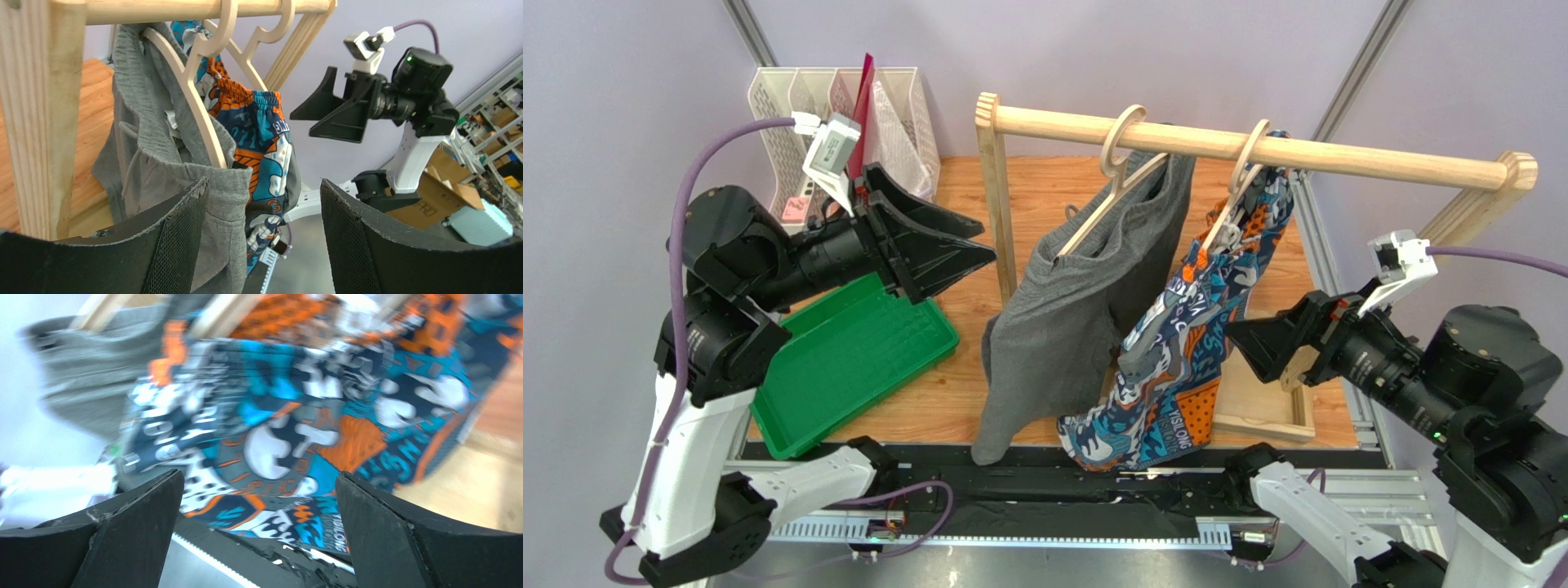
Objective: Remove the shorts from the hanger
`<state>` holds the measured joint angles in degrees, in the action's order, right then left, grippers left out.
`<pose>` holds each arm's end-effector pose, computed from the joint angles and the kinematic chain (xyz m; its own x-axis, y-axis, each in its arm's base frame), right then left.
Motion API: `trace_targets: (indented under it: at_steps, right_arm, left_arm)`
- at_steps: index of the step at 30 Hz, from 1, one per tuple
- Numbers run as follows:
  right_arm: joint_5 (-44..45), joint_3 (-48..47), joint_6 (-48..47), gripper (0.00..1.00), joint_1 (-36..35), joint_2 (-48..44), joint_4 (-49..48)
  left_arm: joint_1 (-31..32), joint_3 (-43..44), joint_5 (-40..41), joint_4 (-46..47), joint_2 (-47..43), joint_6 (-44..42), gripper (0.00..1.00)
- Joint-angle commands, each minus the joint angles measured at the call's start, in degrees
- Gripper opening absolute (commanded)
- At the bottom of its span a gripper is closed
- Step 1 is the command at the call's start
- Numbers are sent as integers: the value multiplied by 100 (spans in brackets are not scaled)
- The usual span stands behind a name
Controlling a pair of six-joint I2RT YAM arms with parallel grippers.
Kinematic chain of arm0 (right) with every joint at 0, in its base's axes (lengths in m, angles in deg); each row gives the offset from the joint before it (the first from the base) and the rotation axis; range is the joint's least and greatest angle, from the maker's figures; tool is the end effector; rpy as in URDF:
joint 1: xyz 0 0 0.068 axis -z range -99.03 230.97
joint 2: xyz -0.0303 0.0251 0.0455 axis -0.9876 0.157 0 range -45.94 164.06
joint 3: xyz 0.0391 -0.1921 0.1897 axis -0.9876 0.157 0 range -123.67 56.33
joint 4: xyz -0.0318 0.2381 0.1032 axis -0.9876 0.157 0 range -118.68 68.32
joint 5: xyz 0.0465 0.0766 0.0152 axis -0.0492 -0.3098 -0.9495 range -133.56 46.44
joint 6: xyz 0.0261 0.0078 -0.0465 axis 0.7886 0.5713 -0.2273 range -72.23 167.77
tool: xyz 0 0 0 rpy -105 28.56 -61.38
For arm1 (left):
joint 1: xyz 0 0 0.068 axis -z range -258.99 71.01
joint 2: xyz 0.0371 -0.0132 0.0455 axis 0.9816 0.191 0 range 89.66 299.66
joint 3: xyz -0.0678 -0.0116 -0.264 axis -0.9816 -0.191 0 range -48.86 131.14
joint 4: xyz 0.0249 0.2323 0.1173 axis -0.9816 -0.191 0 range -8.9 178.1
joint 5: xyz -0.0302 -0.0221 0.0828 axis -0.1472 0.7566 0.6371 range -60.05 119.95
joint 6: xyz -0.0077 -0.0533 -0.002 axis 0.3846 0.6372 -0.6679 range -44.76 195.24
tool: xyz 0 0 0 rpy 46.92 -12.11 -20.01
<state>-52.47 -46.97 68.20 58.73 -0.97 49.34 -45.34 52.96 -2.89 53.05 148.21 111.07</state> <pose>0.0105 0.0102 0.5033 -0.4698 0.1804 -0.8641 -0.3680 0.8497 0.3775 0.0912 -0.0838 0.5652 -0.4375 -0.2996 -0.8479 0.8095 0.2795 -0.5164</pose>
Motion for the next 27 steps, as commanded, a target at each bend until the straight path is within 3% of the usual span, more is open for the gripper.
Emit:
trace_targets:
  at_steps: [1, 5, 12, 17, 21, 27]
  right_arm:
    - [-1024, -532, -250, 100, -158, 231, 487]
    - [-1997, -743, -258, 99, -315, 468, 214]
    - [-2704, -998, -285, 99, -948, 838, -146]
    - [-2267, -1340, -294, 99, -1002, 1014, -208]
    - [-1212, -1280, -162, 100, -1002, 821, -515]
    - [-876, -910, 339, 99, -1002, 627, -1191]
  left_arm:
    - [484, 347, 1077, -476, 104, -674, 72]
    - [1273, 584, 1831, -775, 472, -964, 70]
    - [2031, 997, 2685, -1100, 895, -1342, 69]
    - [2286, 1208, 3441, -1390, 1220, -1553, 68]
    - [2357, 1235, 3565, -1435, 1326, -1553, 68]
    - [2409, 1700, 3460, -1592, 1703, -1597, 69]
